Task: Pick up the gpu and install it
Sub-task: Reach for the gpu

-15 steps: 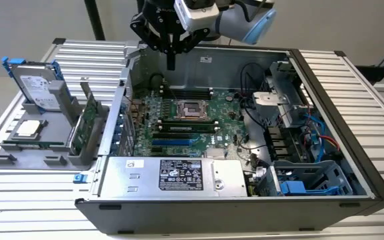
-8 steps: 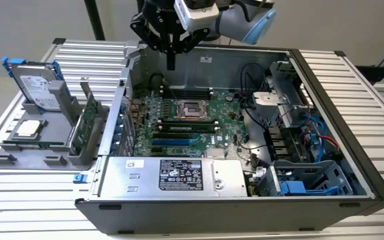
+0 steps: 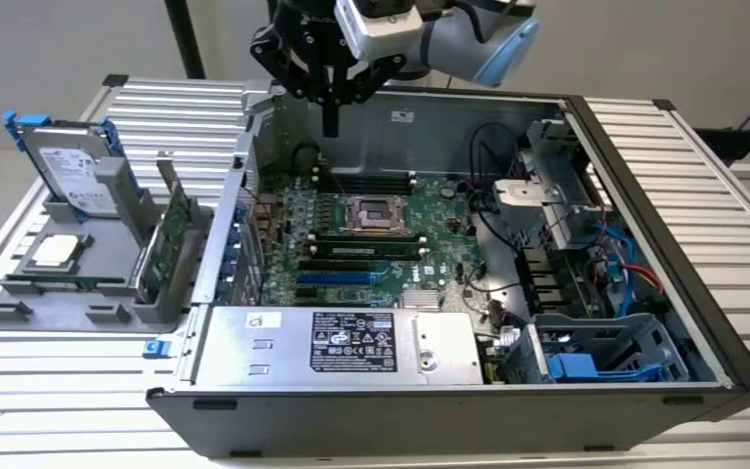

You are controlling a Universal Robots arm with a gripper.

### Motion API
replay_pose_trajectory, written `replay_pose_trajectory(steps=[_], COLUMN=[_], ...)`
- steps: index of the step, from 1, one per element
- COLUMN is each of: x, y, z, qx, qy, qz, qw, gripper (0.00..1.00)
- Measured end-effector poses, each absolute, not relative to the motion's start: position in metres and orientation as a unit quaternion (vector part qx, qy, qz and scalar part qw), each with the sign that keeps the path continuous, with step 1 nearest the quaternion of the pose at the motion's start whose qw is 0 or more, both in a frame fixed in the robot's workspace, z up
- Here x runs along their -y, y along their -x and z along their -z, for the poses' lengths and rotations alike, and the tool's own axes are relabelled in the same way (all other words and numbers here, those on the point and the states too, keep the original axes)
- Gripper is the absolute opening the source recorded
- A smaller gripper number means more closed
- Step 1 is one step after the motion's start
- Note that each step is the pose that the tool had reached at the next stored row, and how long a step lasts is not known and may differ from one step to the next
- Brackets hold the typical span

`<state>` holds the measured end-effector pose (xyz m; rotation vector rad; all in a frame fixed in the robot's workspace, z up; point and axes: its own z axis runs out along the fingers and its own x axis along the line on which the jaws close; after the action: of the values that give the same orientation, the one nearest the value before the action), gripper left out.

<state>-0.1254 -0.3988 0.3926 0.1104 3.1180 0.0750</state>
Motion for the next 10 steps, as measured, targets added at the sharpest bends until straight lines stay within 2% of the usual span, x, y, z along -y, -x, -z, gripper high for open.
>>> replay_pose_trajectory(steps=[10], x=[0.3988], y=[0.1326], z=[-0.3926], qx=[-0.999], qy=[-0.035], qz=[-0.024], qw=[0.010], gripper=[0.00])
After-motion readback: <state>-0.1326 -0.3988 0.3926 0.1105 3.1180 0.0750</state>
